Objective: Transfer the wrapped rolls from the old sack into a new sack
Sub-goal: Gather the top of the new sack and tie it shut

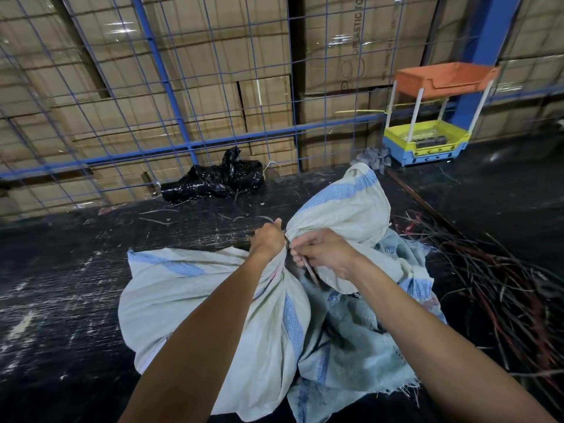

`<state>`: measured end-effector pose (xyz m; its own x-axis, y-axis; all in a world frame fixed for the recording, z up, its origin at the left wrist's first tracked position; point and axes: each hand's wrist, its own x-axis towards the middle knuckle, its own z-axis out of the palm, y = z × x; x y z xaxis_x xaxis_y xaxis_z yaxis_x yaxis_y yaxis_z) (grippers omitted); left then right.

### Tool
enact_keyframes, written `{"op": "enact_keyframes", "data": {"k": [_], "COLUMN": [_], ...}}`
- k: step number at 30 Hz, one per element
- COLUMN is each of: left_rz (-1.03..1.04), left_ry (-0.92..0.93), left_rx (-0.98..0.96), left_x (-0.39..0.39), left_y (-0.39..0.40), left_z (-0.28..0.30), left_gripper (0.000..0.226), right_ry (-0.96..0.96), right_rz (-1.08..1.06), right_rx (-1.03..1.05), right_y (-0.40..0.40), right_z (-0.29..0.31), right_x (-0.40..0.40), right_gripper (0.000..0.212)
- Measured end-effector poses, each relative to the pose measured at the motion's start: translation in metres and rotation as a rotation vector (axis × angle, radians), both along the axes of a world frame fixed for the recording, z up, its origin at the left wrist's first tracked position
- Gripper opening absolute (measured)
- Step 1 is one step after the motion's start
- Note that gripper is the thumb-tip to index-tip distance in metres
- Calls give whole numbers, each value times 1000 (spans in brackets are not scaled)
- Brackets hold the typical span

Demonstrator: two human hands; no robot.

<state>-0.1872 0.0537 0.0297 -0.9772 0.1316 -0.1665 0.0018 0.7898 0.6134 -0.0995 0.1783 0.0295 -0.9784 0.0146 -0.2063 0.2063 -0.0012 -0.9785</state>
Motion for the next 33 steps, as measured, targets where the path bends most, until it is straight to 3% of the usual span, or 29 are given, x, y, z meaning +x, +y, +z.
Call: {"op": "enact_keyframes", "data": {"k": [6, 10, 12, 14, 17, 26, 30, 33], "left_rz": [-170, -260, -285, -309, -346, -554, -568, -486], "left_ry": [-120, -125, -136, -150, -117, -173, -206, -265], "left_rx": [25, -38, -27, 6, 45, 173, 183, 322], "left_x": [-13, -18, -25, -33, -30, -23, -25, -20], "left_y": [-3, -10, -11, -10, -7, -9, -13, -19], "left_z": [15, 36, 43, 49, 64, 77, 78, 72], "left_gripper": [62, 61, 62, 65, 53, 51, 52, 60], "right_ry": [103, 406, 594, 650, 563, 238, 157, 104], "right_rz": [32, -2, -22, -76, -125, 72, 87, -61], "right_rx": [116, 779, 911, 816, 640, 317, 79, -117], "right_y": [13, 14, 8, 5, 2, -2, 1, 4], "right_z": [19, 27, 32, 33, 32, 36, 30, 26], "right_x": [-3, -8, -10, -14, -19, -31, -35, -38], "right_gripper": [20, 17, 18, 18, 13, 25, 16, 5]}}
